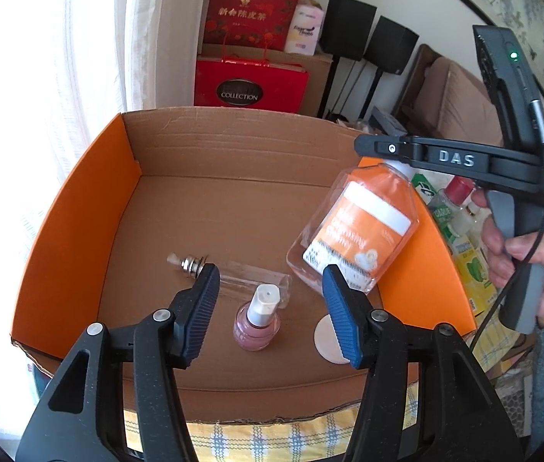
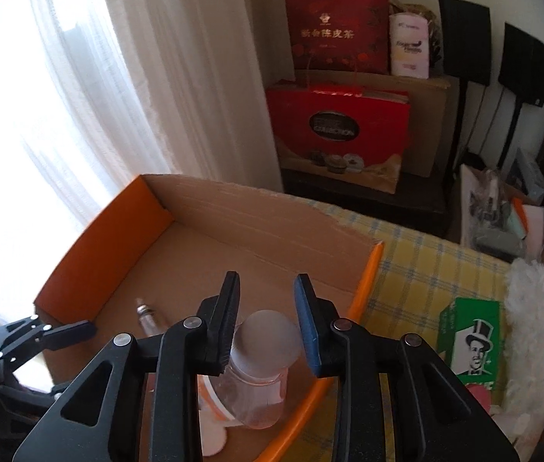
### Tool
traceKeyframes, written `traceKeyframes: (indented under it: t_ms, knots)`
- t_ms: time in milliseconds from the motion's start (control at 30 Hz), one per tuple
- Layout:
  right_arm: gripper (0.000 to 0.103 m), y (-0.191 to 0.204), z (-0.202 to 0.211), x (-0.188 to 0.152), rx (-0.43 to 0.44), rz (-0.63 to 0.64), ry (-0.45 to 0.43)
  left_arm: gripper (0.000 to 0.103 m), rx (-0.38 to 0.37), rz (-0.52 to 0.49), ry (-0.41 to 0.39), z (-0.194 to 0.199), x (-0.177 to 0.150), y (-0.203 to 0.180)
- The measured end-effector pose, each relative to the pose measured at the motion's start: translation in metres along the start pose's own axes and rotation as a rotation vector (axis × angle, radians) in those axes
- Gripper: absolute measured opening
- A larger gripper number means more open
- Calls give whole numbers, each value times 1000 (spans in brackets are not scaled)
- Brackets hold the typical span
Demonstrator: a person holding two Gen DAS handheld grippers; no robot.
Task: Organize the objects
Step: 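Lower nail polish and cleaner bottle into the orange box and release both, then move both tools back from the box toward the table items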
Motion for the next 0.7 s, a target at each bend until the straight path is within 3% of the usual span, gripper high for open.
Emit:
traceKeyframes:
  t_ms: [100,167,233,400,700]
  knots:
    - [48,-3,12,-1,-3,-13,-35,53,-6,-2,-3,2,0,-1]
    - [50,-1,26,-2,-11,-3,-61,57,-10,-4,-8,5,-1,-3]
    - [54,3,40,-5,-20,14,-82,68,-12,-3,-18,8,0,-4]
    - [62,10,64,-13,-35,12,-82,82,-43,9,-42,16,2,-11]
    - [77,-3,106,-43,-71,-48,-83,84,-43,12,-81,32,5,-27]
Point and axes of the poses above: each gripper's, at about its wrist camera, not at the fingertips, and z roughly against the way its jaws point, y to its left, x to its top, the point moved 4 cm from there along -z, roughly the way its jaws point, and after that the axes turned 7 degrees about y, right-handed, at the moved point
